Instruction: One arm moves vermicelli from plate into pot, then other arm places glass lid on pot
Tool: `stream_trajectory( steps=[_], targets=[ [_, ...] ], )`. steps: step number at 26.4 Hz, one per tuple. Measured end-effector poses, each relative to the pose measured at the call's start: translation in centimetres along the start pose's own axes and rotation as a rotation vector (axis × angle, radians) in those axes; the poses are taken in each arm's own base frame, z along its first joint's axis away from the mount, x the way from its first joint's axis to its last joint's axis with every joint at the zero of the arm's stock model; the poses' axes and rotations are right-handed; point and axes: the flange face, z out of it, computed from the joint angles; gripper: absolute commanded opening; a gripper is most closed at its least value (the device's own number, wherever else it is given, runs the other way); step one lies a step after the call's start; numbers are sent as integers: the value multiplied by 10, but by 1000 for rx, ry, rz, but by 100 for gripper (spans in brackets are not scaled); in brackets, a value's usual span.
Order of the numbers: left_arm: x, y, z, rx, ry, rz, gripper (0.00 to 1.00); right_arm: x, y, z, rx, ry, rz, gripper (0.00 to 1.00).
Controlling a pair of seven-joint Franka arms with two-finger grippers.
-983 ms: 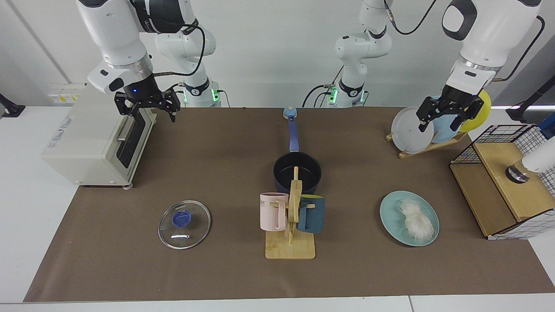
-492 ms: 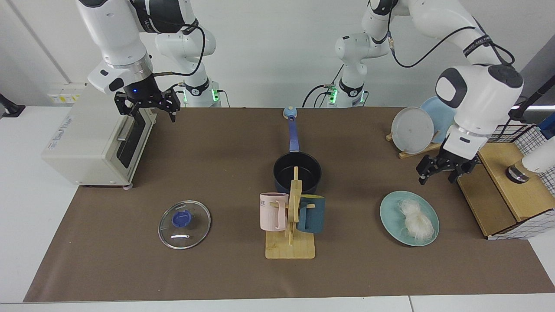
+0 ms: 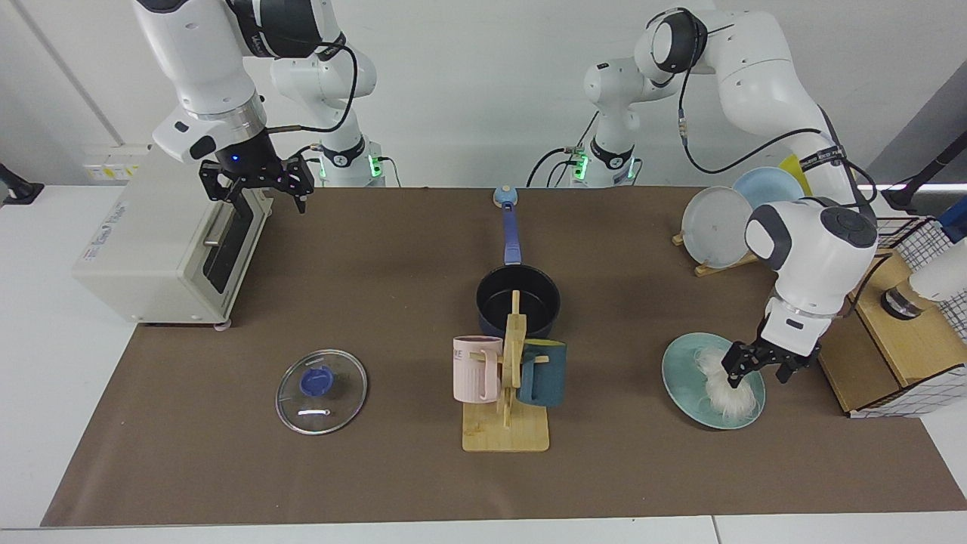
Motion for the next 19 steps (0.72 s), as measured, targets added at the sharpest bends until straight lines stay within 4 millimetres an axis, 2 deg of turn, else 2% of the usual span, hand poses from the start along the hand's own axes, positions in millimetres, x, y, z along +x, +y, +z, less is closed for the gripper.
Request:
stream_trajectory(
  steps=[4, 11, 16, 17, 19],
  targets=[
    [5, 0, 11, -2, 3, -17, 100, 1, 2, -1, -1, 11, 3, 100],
    [1, 4, 47, -8, -7, -44, 100, 18, 7, -11, -1, 49, 10, 99],
    [-4, 9, 72, -13, -11, -43, 97, 45, 5, 5, 3, 40, 4, 99],
    [-4, 10, 75, -15, -14, -42, 92, 54, 4, 10, 5, 40, 6, 99],
    [-5, 11, 78, -15, -17, -42, 77, 74, 0, 20, 8, 44, 13, 99]
  ],
)
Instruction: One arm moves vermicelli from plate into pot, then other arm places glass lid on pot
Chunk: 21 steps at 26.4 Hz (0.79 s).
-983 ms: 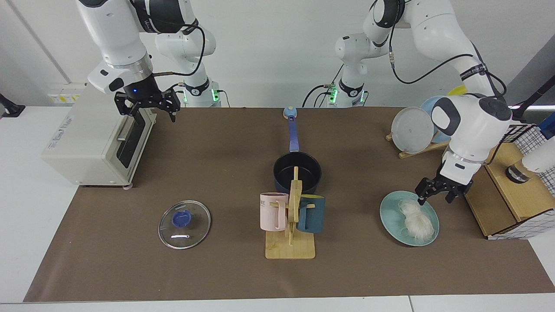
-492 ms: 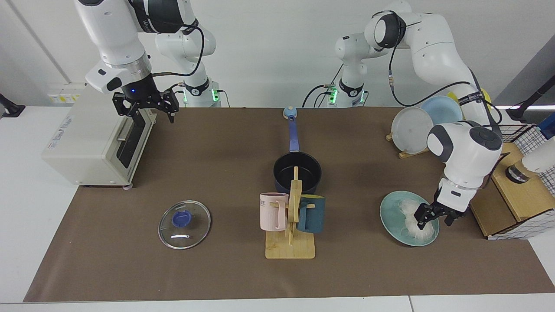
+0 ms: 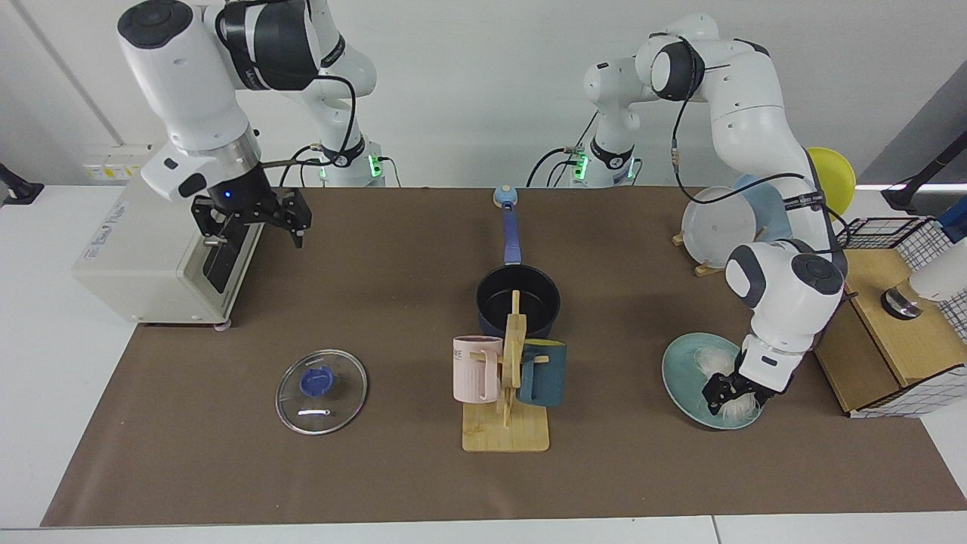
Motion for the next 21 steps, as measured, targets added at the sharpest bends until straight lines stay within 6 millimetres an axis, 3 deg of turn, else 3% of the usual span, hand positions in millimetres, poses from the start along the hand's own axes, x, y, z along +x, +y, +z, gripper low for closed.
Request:
stream_trajectory(
  steps=[5, 8, 9, 14, 21],
  targets=[
    [-4, 0, 3, 17, -48, 11, 45, 52, -6, 41, 5, 5, 24, 99],
    [-5, 0, -1, 24, -76, 14, 7, 81, -7, 78, 4, 14, 30, 99],
    [-4, 1, -5, 26, -82, 12, 0, 88, -8, 91, 2, 17, 29, 99],
    [-6, 5, -17, 34, -124, -59, 0, 109, -17, 142, -15, 7, 28, 99],
    [-1, 32, -40, 20, -119, -128, 0, 112, -21, 147, -22, 10, 31, 100]
  ],
)
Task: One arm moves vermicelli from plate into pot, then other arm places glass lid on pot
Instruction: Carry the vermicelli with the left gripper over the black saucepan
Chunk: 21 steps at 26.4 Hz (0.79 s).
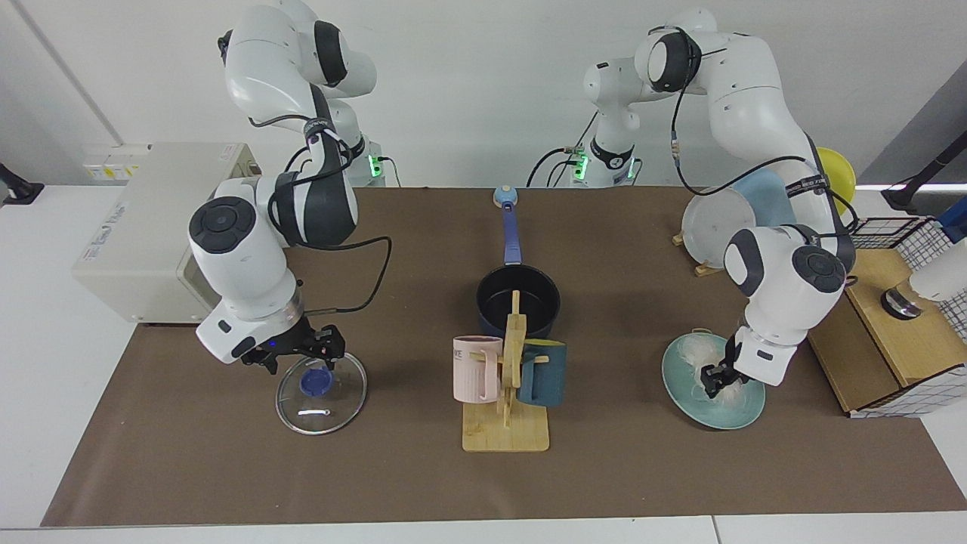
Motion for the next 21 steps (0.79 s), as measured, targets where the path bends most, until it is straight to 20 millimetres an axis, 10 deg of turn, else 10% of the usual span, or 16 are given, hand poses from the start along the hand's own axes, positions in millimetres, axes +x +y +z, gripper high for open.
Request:
stream_trajectory(
  steps=[11, 16, 21],
  targets=[
    [-25, 68, -113, -13, 1, -67, 0, 1, -5, 30, 3, 28, -8, 100],
    [-60, 122, -168, -32, -13, -95, 0, -1, -2, 39, 0, 21, -3, 100],
    [-103, 191, -180, -52, -49, -128, 0, -3, -2, 49, 0, 10, -4, 100]
  ],
)
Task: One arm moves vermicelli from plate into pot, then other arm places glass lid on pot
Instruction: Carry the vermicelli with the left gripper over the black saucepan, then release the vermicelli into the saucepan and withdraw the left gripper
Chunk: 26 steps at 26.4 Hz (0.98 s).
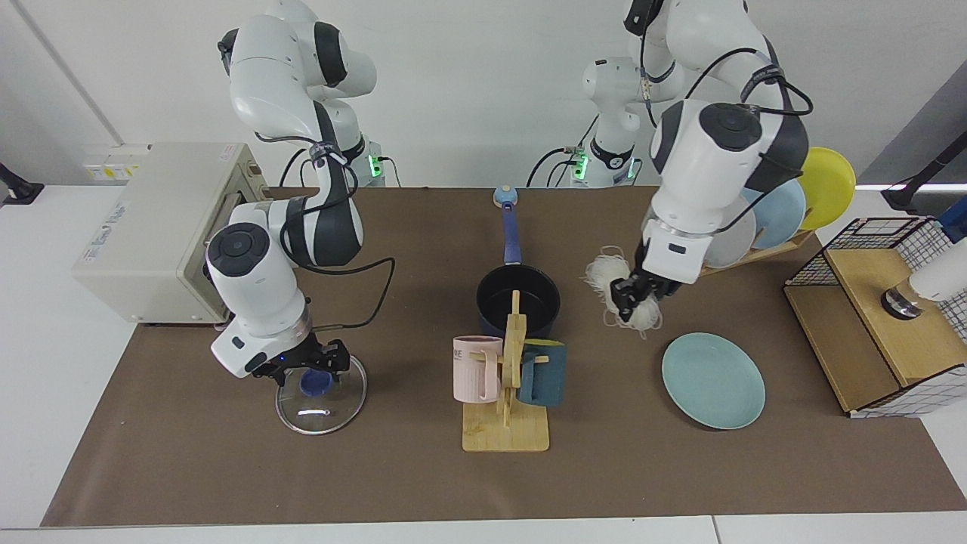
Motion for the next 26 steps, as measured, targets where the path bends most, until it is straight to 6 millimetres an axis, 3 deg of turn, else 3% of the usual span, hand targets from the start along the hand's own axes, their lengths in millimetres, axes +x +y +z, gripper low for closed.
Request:
stream_trajectory(
  steps=[3, 8, 14, 22, 23, 24, 25, 26],
  targets=[
    [-30, 31, 15, -7, -34, 1, 0, 0, -4, 5, 1, 1, -5, 100],
    [-65, 62, 53, -46, -41, -5, 0, 0, -7, 17, 1, -3, -9, 100],
    [-92, 71, 95, -48, -64, 18, 0, -2, -7, 40, 1, -11, -11, 100],
    [-118, 75, 141, -67, -64, 25, 0, -6, -2, 54, -21, -25, -16, 100],
    [-119, 74, 144, -64, -67, 25, 6, -6, -1, 55, -21, -26, -15, 100],
    [-120, 73, 147, -63, -69, 25, 30, -7, -1, 57, -22, -28, -15, 100],
    [-120, 73, 149, -64, -69, 24, 70, -7, 0, 59, -22, -31, -14, 100],
    [-120, 72, 150, -65, -67, 21, 100, -8, 0, 60, -22, -32, -13, 100]
  ],
)
